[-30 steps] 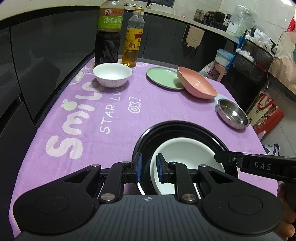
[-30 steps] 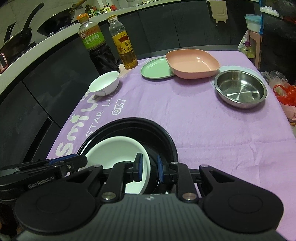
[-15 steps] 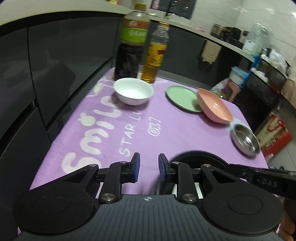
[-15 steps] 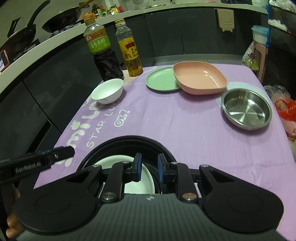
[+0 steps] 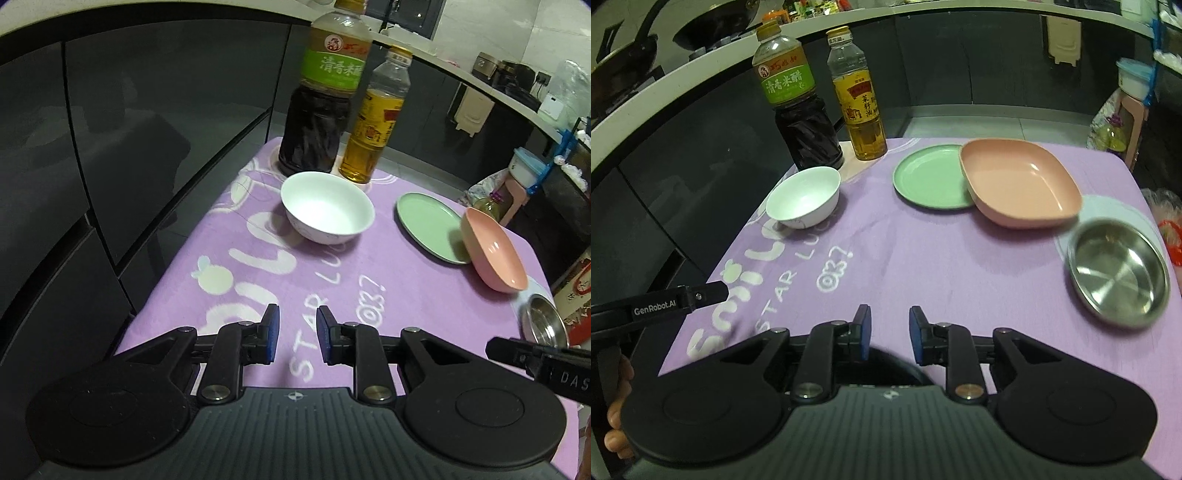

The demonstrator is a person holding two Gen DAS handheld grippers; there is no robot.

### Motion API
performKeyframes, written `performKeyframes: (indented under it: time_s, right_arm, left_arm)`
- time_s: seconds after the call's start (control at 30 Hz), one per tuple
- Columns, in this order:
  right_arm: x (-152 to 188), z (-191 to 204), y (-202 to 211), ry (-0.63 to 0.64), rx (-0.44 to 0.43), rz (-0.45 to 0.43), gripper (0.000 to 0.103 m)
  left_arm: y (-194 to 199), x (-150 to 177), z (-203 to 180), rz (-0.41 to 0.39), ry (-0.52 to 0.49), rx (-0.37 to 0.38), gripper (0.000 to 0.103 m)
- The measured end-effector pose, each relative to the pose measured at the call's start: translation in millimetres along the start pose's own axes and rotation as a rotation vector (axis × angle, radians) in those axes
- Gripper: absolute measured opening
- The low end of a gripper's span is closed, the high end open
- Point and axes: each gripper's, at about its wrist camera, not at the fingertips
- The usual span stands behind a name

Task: Organize plates and bowls
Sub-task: 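Move both grippers to the small white bowl and grasp its rim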

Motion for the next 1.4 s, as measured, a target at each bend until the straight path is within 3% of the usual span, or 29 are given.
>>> performKeyframes:
  time_s: [0.1,0.63,0.83,1.03,1.13,1.4]
  right_arm:
    - [-12.8,5.5,-9.9,0.010,-0.015,0.009,0.030]
    - [-74.1,25.0,-81.4,0.091,-0.033,0.008,0.030]
    - [-82.3,40.7,-109.1,0.157,-0.060,0.006,0.030]
    - [-81.8,44.9,-131.7,0.174,-0.079,0.013,0.030]
    - [-81.8,46.0,-135.2,0.172,-0.088,-0.027,0.030]
    - [-78.9,50.8,-152.3,0.174,-0.098,-0.036,0.030]
  left_arm:
    - [-8.6,-9.8,3.3,0.000,-0.002,-0.011,0.021]
    - [-72.8,-63.6,21.9,-0.024,0.055,-0.080,0.021]
    - [-92.9,-75.0,28.9,-0.030,0.111,-0.046,0.021]
    - [-117.5,-72.2,29.5,0.016,0.127,-0.010,0.022]
    - [-122.1,-69.8,29.4,0.023,0.141,-0.001,0.022]
    - [-129.6,-63.5,19.9,0.028,0.074,0.048,0.019]
Point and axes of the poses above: each gripper's, at about its wrist camera, not at the fingertips, and y roughly against the way its jaws point, z to its left, x to its underside, and after that the axes turned 7 degrees about -y, right-handed
